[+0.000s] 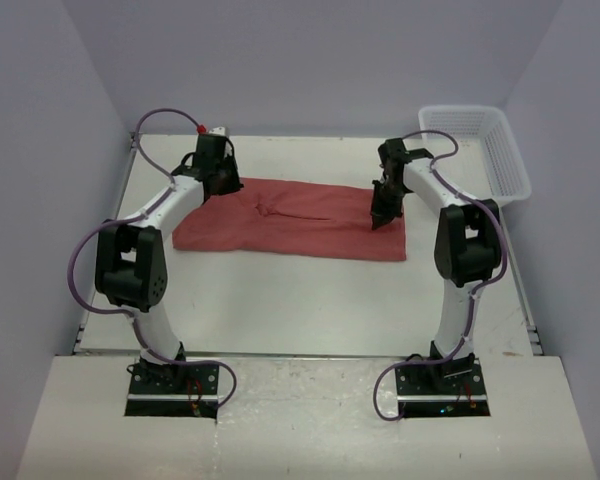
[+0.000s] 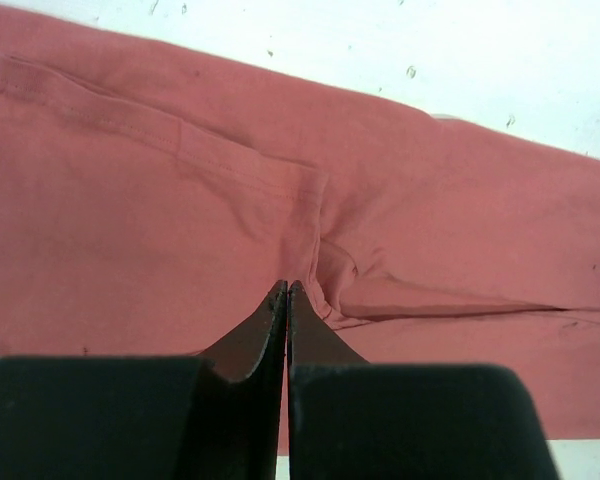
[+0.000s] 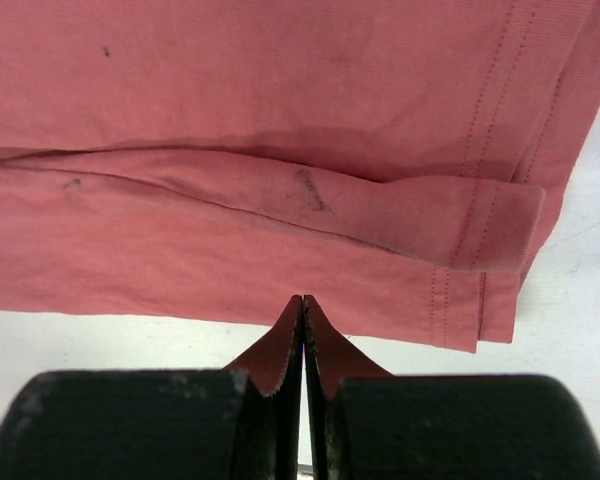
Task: Fold and stack the t-shirts
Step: Fold the other side of the tshirt into a rectangle
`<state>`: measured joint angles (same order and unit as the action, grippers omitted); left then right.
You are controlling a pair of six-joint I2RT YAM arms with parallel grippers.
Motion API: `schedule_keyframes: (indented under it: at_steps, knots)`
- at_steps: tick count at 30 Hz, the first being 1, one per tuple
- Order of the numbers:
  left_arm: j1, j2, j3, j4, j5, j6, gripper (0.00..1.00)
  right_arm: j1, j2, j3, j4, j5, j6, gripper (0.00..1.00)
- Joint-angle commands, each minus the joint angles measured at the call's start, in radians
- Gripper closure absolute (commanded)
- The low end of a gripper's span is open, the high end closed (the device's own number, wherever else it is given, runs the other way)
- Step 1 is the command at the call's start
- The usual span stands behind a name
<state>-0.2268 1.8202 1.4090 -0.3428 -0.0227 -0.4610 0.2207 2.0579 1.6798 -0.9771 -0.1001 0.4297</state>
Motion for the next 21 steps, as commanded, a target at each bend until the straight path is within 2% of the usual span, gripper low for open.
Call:
schedule_keyframes:
  at_steps: [1,12,21]
  knots:
    - [-0.003,-0.056,-0.013,-0.007,0.007,-0.005,1.0,-0.017,-0.022,0.004,-0.024,-0.006,0.026,1.0]
    - [-0.003,-0.084,-0.068,0.013,0.017,-0.007,1.0,-0.061,0.093,0.146,-0.129,0.154,0.018,1.0]
    - [-0.003,-0.173,-0.111,0.041,0.044,-0.019,1.0,-0.102,0.206,0.262,-0.173,0.204,0.0,1.0]
